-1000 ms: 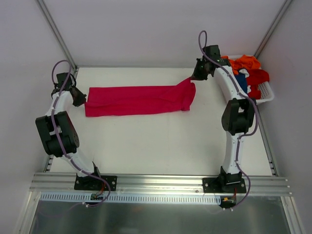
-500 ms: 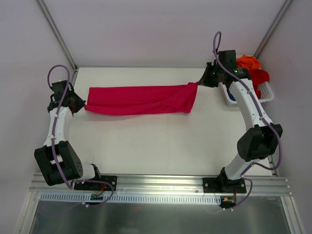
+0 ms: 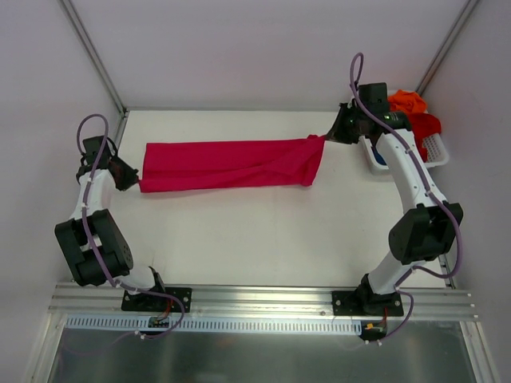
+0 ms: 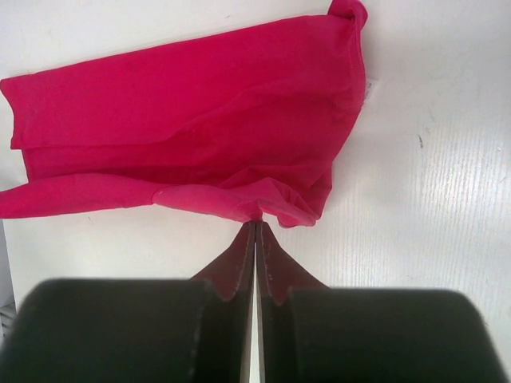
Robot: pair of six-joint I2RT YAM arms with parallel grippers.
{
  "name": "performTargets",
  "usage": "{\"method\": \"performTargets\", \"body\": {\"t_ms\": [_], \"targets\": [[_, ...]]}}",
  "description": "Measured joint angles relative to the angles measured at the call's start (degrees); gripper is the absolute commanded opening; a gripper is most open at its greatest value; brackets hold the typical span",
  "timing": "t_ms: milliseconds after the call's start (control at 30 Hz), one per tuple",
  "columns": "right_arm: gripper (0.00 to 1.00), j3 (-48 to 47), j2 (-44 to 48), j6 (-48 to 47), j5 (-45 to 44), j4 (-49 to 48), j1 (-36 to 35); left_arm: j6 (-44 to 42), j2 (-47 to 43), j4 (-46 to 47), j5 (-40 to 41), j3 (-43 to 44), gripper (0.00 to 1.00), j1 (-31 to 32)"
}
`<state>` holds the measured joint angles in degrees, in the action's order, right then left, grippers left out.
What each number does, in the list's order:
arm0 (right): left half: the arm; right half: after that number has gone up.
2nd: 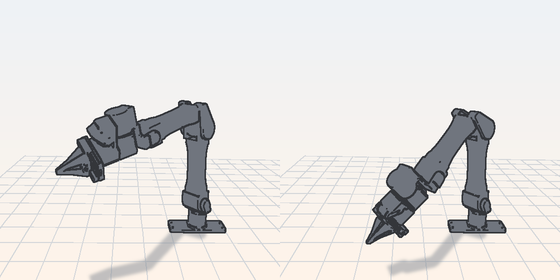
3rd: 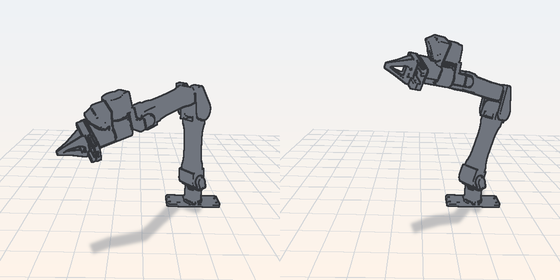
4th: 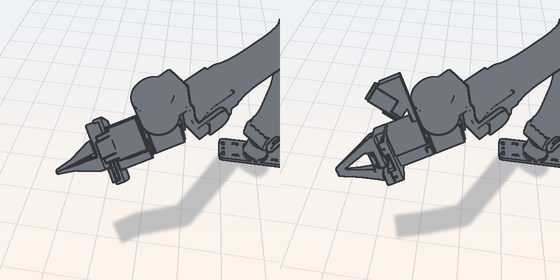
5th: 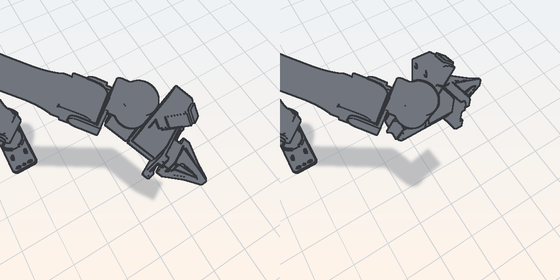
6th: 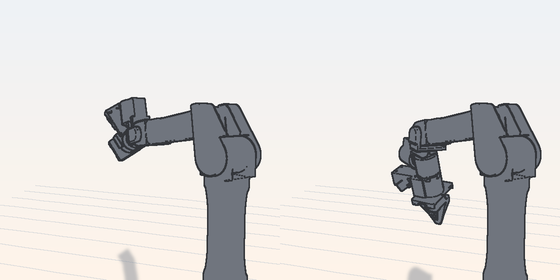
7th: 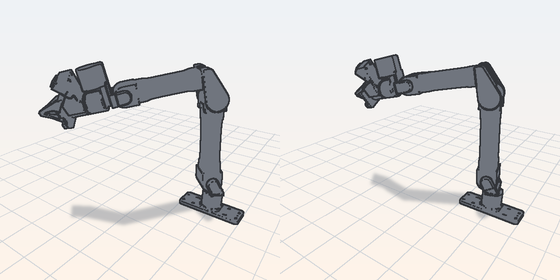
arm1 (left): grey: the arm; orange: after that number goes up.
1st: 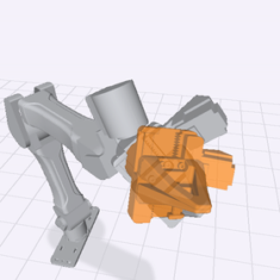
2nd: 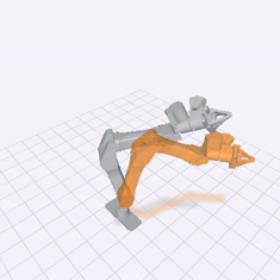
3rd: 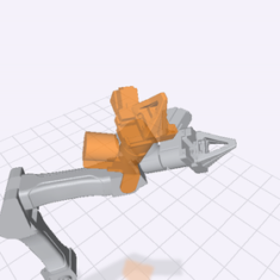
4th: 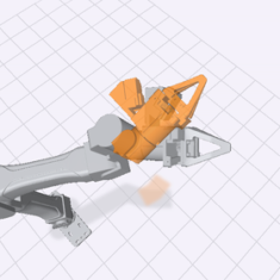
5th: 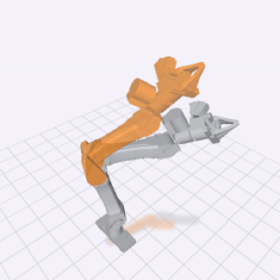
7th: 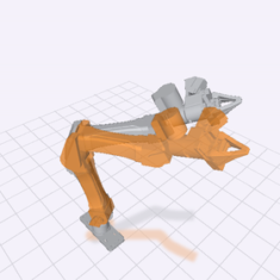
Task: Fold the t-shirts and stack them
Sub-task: Fold the tshirt
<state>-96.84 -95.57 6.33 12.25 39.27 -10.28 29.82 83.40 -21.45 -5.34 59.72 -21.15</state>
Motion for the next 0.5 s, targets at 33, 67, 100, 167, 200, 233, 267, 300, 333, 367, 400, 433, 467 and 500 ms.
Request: {"method": "performTargets", "body": {"t_ms": [33,67,100,167,200,233,267,300,333,367,400,433,467,500], "targets": [[0.01,0.0,0.0,0.0,0.0,0.0,0.2,0.2,0.6,-0.1,-0.2,0.1,0.0,-0.4],[0.0,0.0,0.0,0.0,0.0,0.0,0.4,0.2,1.1,-0.2,-0.2,0.4,0.0,-0.7],[0.01,0.0,0.0,0.0,0.0,0.0,0.7,0.3,1.7,-0.3,-0.3,0.7,0.0,-0.9],[0.0,0.0,0.0,0.0,-0.2,0.0,1.1,0.3,2.3,-0.3,-0.5,1.4,0.0,-1.4],[0.01,0.1,0.0,0.0,-0.3,0.0,1.4,0.3,2.5,-0.3,-0.7,1.8,0.0,-1.6],[0.0,0.1,0.0,0.0,-0.4,0.0,1.6,0.3,2.7,-0.3,-0.8,2.2,0.0,-1.8],[0.0,0.1,0.0,0.0,-0.5,0.0,1.9,0.3,2.9,-0.3,-0.9,2.7,0.0,-2.2],[0.0,0.1,0.0,0.0,-0.5,0.0,2.1,0.3,3.1,-0.3,-1.0,3.0,0.0,-2.4],[0.01,0.1,0.0,0.0,-0.6,0.0,2.3,0.3,3.3,-0.3,-1.2,3.5,0.0,-2.7],[0.0,0.1,0.0,0.0,-0.5,0.0,2.4,0.3,3.7,-0.3,-1.6,3.9,0.0,-3.0],[0.0,0.1,0.0,0.0,-0.6,0.0,2.6,0.3,4.0,-0.3,-1.7,4.2,0.0,-3.0],[0.0,0.1,0.0,0.0,-0.6,0.0,2.6,0.3,4.4,-0.3,-1.8,4.5,0.0,-3.0],[0.01,0.1,-0.1,0.0,-0.6,0.0,2.7,0.3,4.9,-0.3,-1.9,4.8,0.0,-3.0],[0.01,0.1,-0.2,0.0,-0.6,0.0,2.7,0.3,5.5,-0.3,-2.0,5.1,0.0,-3.0]]}}
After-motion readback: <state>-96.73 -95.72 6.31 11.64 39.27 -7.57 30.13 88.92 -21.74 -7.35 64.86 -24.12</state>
